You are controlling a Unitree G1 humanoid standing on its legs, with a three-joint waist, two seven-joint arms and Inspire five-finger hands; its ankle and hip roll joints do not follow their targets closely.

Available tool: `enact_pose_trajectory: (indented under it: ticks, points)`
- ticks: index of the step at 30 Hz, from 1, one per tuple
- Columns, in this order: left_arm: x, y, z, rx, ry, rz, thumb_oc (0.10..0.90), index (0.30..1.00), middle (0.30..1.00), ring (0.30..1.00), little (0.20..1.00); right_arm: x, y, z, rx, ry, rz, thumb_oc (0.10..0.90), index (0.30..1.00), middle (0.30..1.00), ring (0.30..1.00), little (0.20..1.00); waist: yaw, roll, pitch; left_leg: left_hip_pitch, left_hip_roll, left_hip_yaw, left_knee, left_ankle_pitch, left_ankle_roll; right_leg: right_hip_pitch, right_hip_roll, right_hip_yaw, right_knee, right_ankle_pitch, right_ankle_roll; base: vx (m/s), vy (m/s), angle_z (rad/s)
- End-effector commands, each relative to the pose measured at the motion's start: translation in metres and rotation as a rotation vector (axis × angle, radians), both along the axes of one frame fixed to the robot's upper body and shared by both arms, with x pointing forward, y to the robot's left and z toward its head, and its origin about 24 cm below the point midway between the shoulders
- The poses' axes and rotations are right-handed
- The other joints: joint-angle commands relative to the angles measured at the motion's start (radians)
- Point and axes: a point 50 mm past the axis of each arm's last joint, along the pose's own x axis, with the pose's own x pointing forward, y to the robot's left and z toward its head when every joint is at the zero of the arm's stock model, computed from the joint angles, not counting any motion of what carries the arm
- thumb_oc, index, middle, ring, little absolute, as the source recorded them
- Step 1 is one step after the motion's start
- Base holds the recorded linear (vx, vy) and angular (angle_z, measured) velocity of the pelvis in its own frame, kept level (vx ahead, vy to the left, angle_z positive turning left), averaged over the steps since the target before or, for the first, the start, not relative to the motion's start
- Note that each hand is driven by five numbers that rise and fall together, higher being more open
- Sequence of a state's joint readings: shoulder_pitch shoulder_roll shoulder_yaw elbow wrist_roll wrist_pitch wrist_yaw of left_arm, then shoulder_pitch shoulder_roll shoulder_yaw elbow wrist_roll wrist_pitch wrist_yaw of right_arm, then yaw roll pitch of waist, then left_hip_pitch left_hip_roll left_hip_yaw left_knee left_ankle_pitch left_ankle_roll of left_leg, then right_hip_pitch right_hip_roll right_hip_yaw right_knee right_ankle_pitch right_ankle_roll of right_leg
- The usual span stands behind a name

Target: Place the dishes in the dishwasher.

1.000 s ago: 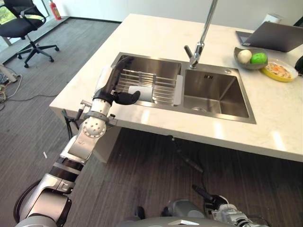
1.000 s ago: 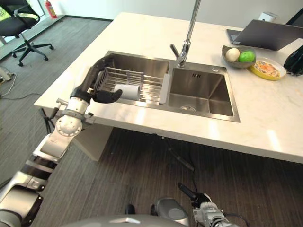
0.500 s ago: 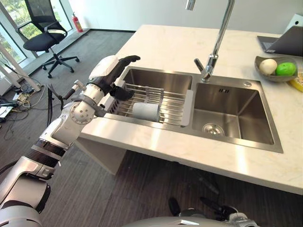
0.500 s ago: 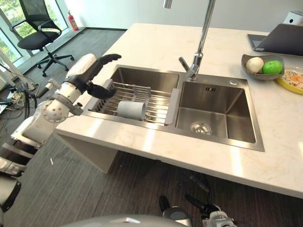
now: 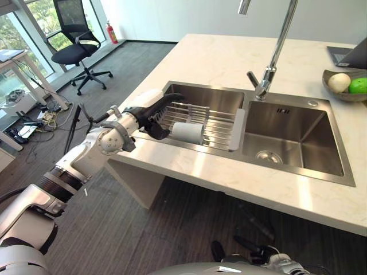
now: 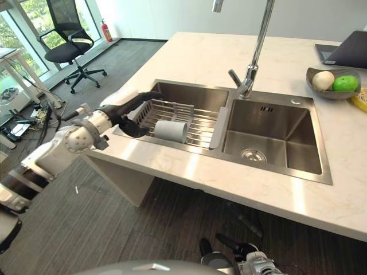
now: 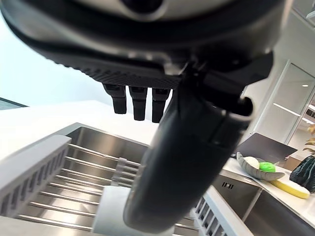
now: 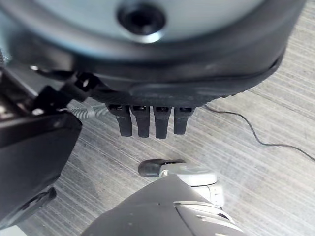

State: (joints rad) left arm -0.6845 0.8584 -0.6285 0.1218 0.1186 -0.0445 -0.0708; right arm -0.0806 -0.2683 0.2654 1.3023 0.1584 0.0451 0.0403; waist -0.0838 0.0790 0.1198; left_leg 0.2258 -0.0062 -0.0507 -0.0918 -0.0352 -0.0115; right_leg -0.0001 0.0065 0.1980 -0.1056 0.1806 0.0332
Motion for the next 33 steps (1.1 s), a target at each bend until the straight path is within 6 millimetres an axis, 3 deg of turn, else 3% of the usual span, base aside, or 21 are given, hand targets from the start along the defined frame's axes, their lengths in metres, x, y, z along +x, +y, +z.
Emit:
enact_pose_trajectory:
  ticks: [1, 8, 12, 26, 33]
  points:
    - [0.011, -0.022, 0.065, -0.044, -0.244, -0.061, 0.800, 0.900, 0.900, 0.900, 0.900, 0.009, -0.014, 0.006, -0.041, -0.036, 0.003, 0.800, 0.900, 0.900, 0.900, 0.900, -0.041, 0.011, -0.014, -0.078, -0.021, 0.007, 0.005, 0.015, -0.032, 0.087, -0.023, -0.012, 0.050, -0.165, 0.075, 0.00, 0.000, 0.00]
    - [0.022, -0.045, 0.057, -0.035, -0.234, -0.073, 0.800, 0.900, 0.900, 0.900, 0.900, -0.005, -0.019, 0.004, -0.053, 0.000, -0.020, 0.800, 0.900, 0.900, 0.900, 0.900, -0.063, 0.032, 0.003, -0.069, -0.019, 0.022, 0.005, 0.011, -0.033, 0.097, -0.025, -0.006, 0.043, -0.167, 0.075, 0.00, 0.009, -0.04]
    - [0.028, -0.048, 0.050, -0.012, -0.228, -0.049, 0.800, 0.900, 0.900, 0.900, 0.900, -0.011, -0.021, 0.003, -0.055, 0.014, -0.026, 0.800, 0.900, 0.900, 0.900, 0.900, -0.071, 0.035, 0.003, -0.060, -0.016, 0.030, 0.005, 0.006, -0.033, 0.106, -0.024, 0.000, 0.038, -0.169, 0.075, 0.02, -0.005, -0.04]
    - [0.051, -0.012, 0.042, 0.146, -0.209, 0.144, 0.800, 0.900, 0.900, 0.900, 0.900, -0.014, -0.020, 0.002, -0.050, 0.016, -0.025, 0.800, 0.900, 0.900, 0.900, 0.900, -0.080, 0.033, -0.003, -0.048, -0.010, 0.044, 0.005, 0.002, -0.036, 0.119, -0.018, 0.002, 0.035, -0.171, 0.078, 0.00, -0.004, -0.02]
    - [0.060, -0.003, 0.036, 0.212, -0.153, 0.194, 0.800, 0.900, 0.900, 0.900, 0.900, -0.018, -0.018, 0.001, -0.036, 0.038, -0.010, 0.800, 0.900, 0.900, 0.900, 0.900, -0.082, 0.028, -0.007, -0.045, -0.009, 0.048, 0.005, -0.001, -0.037, 0.122, -0.015, 0.001, 0.035, -0.173, 0.079, 0.00, 0.000, 0.00]
